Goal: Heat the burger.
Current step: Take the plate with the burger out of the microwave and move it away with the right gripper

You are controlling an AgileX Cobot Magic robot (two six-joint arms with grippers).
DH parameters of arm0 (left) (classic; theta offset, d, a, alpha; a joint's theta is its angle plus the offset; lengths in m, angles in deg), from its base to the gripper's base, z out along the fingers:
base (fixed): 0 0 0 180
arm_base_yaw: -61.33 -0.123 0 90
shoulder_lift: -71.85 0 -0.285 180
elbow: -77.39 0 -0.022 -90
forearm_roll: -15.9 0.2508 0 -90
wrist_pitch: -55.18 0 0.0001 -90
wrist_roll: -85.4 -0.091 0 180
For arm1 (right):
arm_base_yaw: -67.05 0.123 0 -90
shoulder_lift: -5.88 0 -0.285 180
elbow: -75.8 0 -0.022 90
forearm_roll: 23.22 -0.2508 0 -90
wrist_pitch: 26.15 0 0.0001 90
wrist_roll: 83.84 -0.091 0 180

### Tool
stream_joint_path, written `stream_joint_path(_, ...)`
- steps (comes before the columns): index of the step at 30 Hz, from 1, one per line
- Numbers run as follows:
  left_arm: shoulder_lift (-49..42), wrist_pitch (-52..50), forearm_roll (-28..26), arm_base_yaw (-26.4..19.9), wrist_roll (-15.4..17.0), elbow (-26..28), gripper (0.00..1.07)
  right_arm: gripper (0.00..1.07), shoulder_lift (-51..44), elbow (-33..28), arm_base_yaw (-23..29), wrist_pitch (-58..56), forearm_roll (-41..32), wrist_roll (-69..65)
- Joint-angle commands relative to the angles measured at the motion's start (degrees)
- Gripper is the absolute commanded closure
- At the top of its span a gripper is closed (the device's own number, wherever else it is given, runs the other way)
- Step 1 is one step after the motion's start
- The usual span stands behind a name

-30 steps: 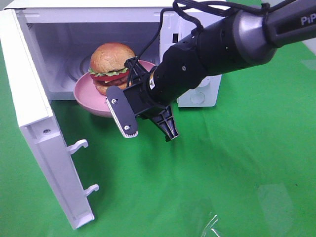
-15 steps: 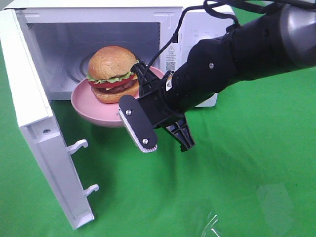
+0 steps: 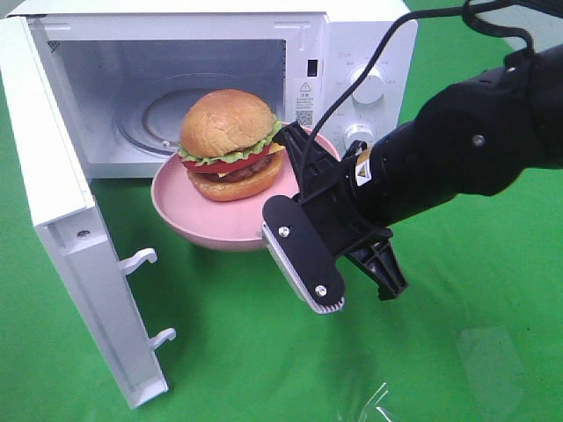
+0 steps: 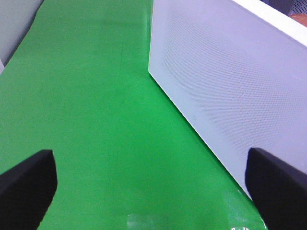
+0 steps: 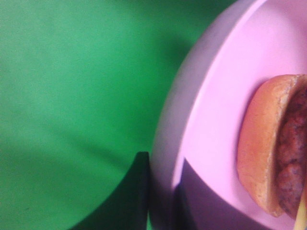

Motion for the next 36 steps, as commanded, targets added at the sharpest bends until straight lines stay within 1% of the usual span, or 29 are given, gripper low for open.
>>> stream_joint_path(1,-0.92,-0.52,-0.06,0.0,-0.06,-0.17,0.07,1.07,-4.98,-2.75,0.06,3.44,3.67,-4.41)
stream_joint_path(4,-0.92,-0.52,-0.06,0.0,-0.06,-0.17,0.07,1.07,-8.48,-5.56,0.06,3.15,4.76,-7.91)
stream_joint_path(5,-0.92,-0.52,-0.06,0.0,-0.06,-0.17,0.07,1.07,-8.48,-5.56,0.06,3.15,4.76,-7.91)
stream_joint_path(6,-0.92,-0.52,-0.06,0.0,-0.06,-0.17,0.07,1.07,-10.26,-7.1,0.06,2.98,4.7,-8.88)
stream_joint_path(10,-0.92,-0.52,-0.06,0.0,-0.06,-0.17,0.07,1.07,-12.83,-9.22,0.06,2.46,4.7,-9.63)
stream_joint_path(11,-0.92,-0.52,-0.06,0.0,-0.06,-0.17,0.07,1.07,-14.78,-10.83,0.06,2.01,4.7,-10.37)
stream_joint_path(18,-0.92,-0.52,-0.06,0.0,-0.06,-0.17,0.07,1.07,-20.63,-13.98,0.06,-1.09,5.39,-11.52)
stream_joint_path(19,-0.92,-0.52,-0.06,0.0,-0.06,-0.17,0.07,1.07,-22.8,-14.73,0.06,-2.52,6.93,-13.41)
stream_joint_path(20,-0.92,-0.52,-0.06,0.0,-0.06,-0.17,0.07,1.07,-22.8,-14.73,0.06,-2.52,6.93,-13.41)
stream_joint_path(21,-0.92,-0.52,-0.06,0.0,-0.06,-0.17,0.07,1.07,-24.64,-15.36,0.06,-3.78,9.0,-15.64)
stream_joint_path(25,-0.92,-0.52,-0.06,0.0,-0.06,-0.17,0.07,1.07,-27.5,-16.39,0.06,-6.13,11.75,-19.42)
stream_joint_path(26,-0.92,-0.52,-0.06,0.0,-0.06,-0.17,0.07,1.07,-29.45,-16.9,0.06,-7.96,14.09,-22.63)
stream_joint_path(27,-0.92,-0.52,-0.06,0.0,-0.06,-0.17,0.07,1.07,-29.45,-16.9,0.06,-7.96,14.09,-22.63)
stream_joint_path(30,-0.92,-0.52,-0.06,0.0,-0.06,-0.17,0.07,1.07,-32.6,-16.96,0.06,-12.49,18.16,-29.85)
stream_joint_path(31,-0.92,-0.52,-0.06,0.0,-0.06,-0.17,0.07,1.07,-32.6,-16.96,0.06,-12.49,18.16,-29.85)
stream_joint_path(32,-0.92,-0.52,-0.06,0.0,-0.06,-0.17,0.07,1.07,-34.38,-16.96,0.06,-14.73,20.68,-34.09)
stream_joint_path(35,-0.92,-0.52,-0.06,0.0,-0.06,-0.17,0.07,1.07,-35.98,-16.96,0.06,-16.84,22.63,-37.87)
stream_joint_path(36,-0.92,-0.52,-0.06,0.0,-0.06,-0.17,0.07,1.07,-37.76,-16.96,0.06,-18.96,25.04,-41.88)
